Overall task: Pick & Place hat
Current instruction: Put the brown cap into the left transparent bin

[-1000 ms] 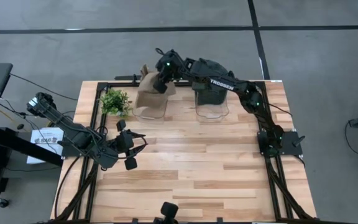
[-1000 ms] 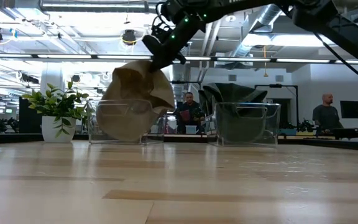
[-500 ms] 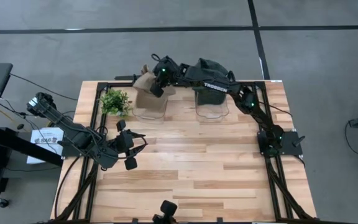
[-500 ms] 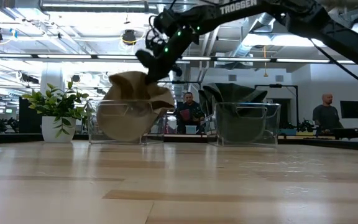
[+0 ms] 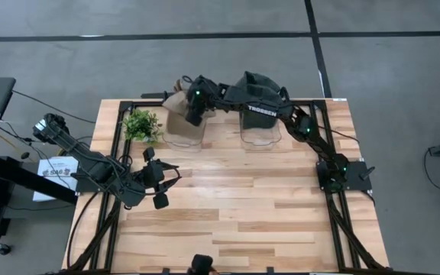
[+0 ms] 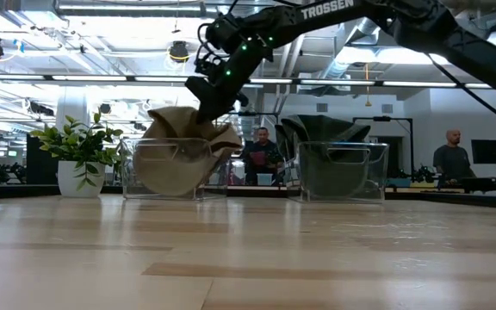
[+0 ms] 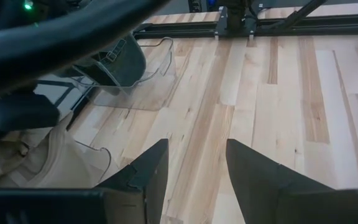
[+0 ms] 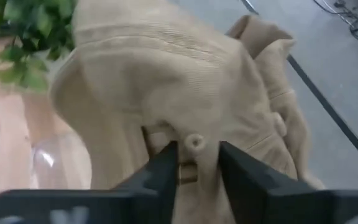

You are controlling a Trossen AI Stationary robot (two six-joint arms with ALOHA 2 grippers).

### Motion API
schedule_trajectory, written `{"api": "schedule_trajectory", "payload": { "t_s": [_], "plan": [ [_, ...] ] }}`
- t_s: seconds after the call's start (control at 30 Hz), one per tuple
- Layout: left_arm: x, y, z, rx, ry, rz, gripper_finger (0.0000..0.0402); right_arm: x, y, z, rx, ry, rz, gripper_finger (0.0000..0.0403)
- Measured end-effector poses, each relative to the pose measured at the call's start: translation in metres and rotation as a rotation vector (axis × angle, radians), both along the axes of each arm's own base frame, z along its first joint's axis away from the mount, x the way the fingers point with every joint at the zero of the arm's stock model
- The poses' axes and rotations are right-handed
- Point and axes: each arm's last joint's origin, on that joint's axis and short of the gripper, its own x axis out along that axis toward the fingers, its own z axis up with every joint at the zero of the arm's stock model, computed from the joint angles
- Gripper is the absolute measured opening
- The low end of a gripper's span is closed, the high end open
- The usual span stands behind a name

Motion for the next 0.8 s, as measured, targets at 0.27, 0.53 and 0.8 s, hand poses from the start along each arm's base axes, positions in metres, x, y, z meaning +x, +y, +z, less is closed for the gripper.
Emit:
{"api": "schedule_trajectory", "payload": {
  "t_s": [0.27, 0.53, 0.8],
  "plan": [
    [0.0, 0.0, 0.0, 0.0, 0.0, 0.0, 0.0158, -0.001, 0.012, -0.005, -0.013, 0.093, 0.054, 0.0239],
    [0.0, 0.0, 0.0, -0.004, -0.001, 0.002, 0.0158, -0.004, 0.02, -0.002, -0.178, 0.222, 0.037, 0.0281],
    [-0.002, 0.001, -0.025, -0.012, 0.038, 0.032, 0.0158, -0.014, 0.022, 0.032, -0.262, 0.164, -0.039, 0.0282]
  ]
}}
